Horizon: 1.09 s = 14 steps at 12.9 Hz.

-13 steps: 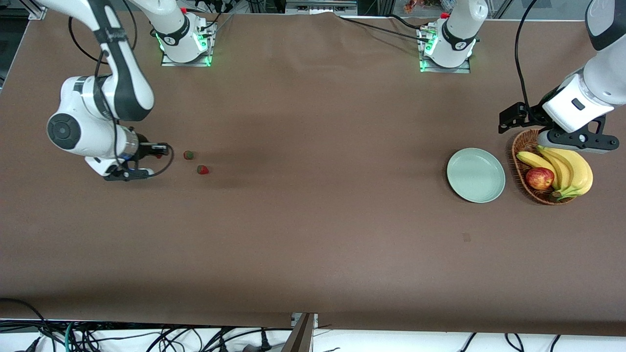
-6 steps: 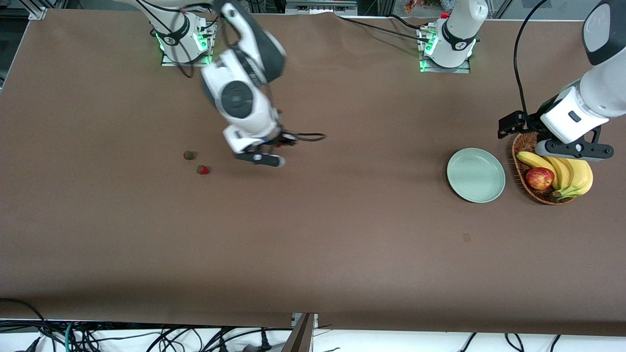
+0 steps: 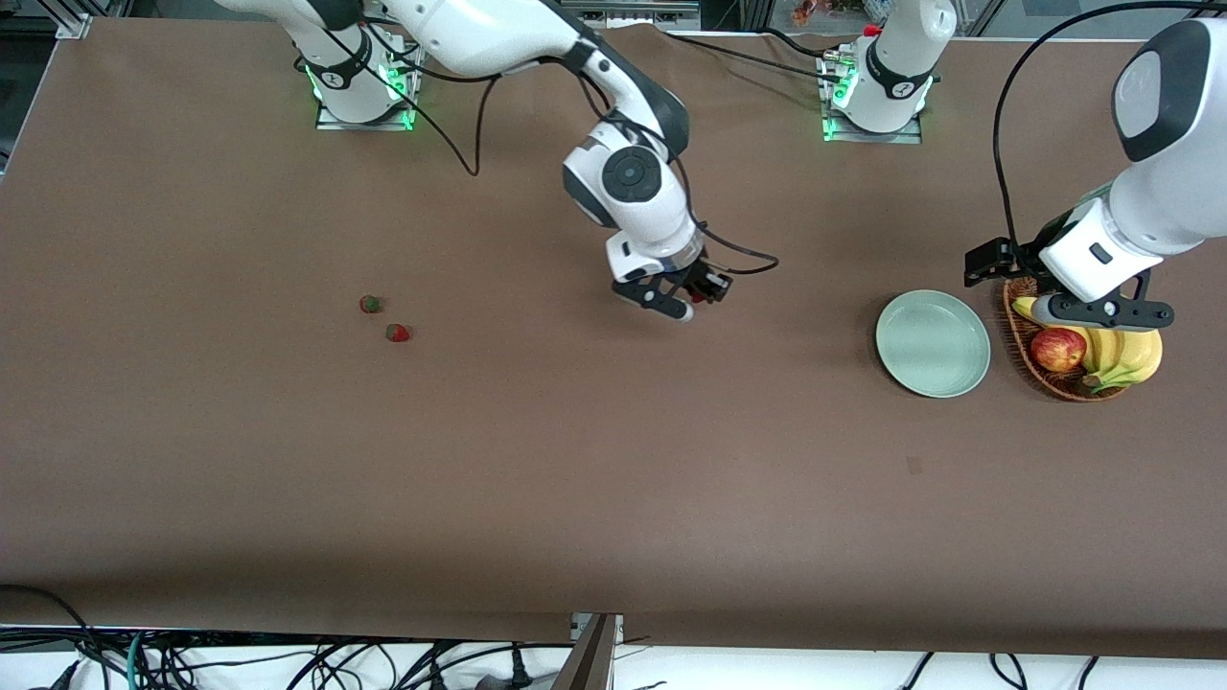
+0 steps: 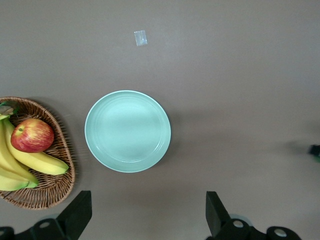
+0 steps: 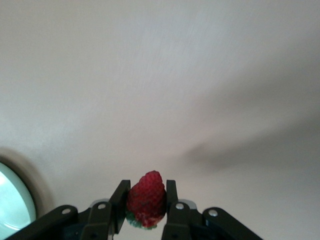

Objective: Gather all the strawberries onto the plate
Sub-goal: 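Carry the strawberry to mid-table and release while the left gripper approaches, then grasp the strawberry with the left gripper while the right gripper reaches another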

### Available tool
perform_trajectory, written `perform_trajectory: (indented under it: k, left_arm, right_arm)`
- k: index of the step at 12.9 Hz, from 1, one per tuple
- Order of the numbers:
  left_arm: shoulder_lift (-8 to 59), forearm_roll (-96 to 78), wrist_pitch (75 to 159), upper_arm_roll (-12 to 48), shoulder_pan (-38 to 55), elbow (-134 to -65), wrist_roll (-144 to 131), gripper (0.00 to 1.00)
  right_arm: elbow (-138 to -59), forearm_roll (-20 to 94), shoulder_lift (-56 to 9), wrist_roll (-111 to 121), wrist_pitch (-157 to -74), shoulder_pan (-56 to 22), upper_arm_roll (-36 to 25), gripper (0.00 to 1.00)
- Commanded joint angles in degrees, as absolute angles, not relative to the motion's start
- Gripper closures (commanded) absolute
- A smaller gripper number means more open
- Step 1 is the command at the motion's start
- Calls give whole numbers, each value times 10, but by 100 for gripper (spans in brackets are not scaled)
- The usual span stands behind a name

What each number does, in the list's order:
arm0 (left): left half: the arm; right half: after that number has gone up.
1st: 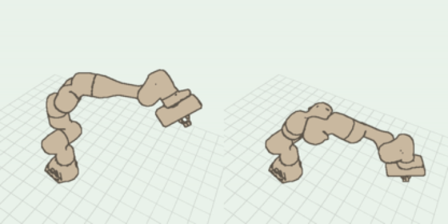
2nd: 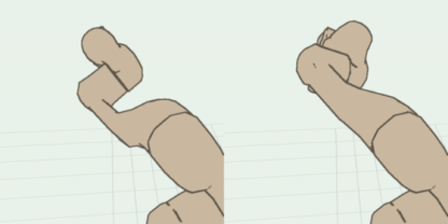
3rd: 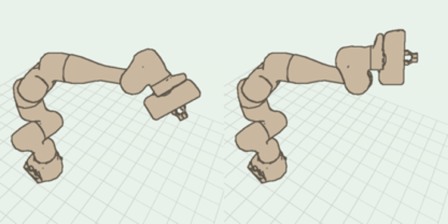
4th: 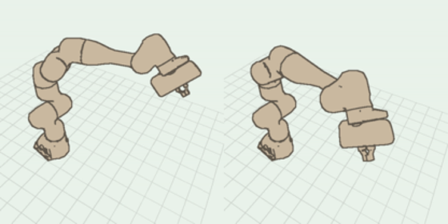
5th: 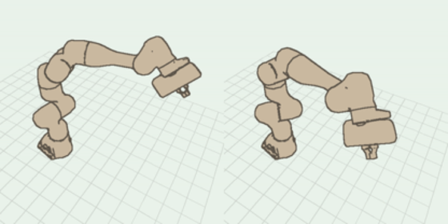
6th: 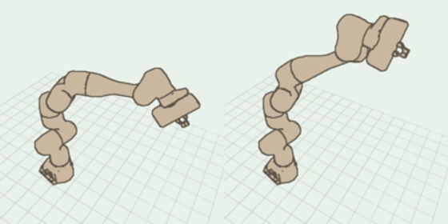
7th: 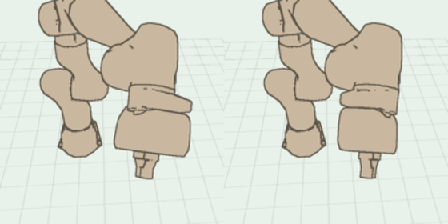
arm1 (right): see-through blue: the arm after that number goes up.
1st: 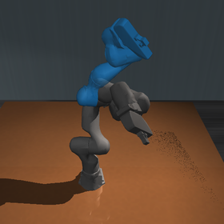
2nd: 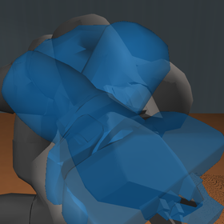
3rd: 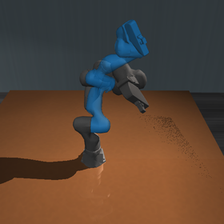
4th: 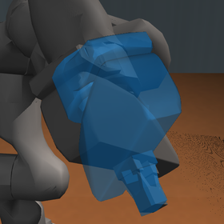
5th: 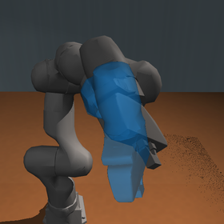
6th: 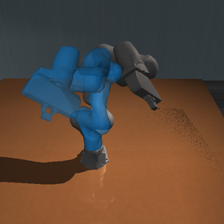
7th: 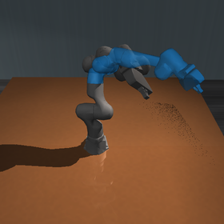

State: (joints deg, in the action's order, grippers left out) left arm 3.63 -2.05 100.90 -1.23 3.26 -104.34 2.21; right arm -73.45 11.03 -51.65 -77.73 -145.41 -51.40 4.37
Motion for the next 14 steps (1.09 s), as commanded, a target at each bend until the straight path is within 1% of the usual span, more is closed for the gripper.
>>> perform_trajectory:
  k: [1,2,3,4,5,6,8,10,11,12,14]
  left_arm:
    - [25,-23,1041,-7,33,-1078,17,0]
    - [25,-23,1055,-6,34,-1091,17,0]
    - [26,-23,1069,-6,36,-1103,16,0]
    - [26,-23,1082,-6,39,-1113,16,0]
    - [27,-23,1087,-6,39,-1120,15,0]
    - [27,-23,1093,-5,40,-1124,15,0]
    - [28,-23,1120,10,39,-1147,-4,0]
    - [28,-23,1174,43,39,-1184,-52,0]
    - [32,-23,1205,62,40,-1200,-87,0]
    - [46,-21,1235,95,41,-1208,-136,0]
    - [96,-11,1301,161,42,-1206,-245,0]
  right_arm:
    - [-700,113,-579,-836,-1549,-560,14,62]
    - [-701,113,-591,-842,-1574,-576,2,52]
    - [-701,114,-591,-845,-1573,-583,-12,34]
    - [-701,118,-581,-840,-1565,-579,-15,21]
    - [-700,120,-565,-838,-1527,-575,-19,12]
    - [-699,118,-550,-832,-1474,-563,-25,10]
    - [-702,120,-499,-785,-1398,-520,-18,9]
    - [-702,121,-464,-688,-1278,-484,-19,9]
    - [-702,122,-450,-640,-1228,-463,-19,9]
    - [-702,119,-433,-602,-1184,-443,-20,9]
    - [-706,110,-411,-517,-1124,-422,-34,9]
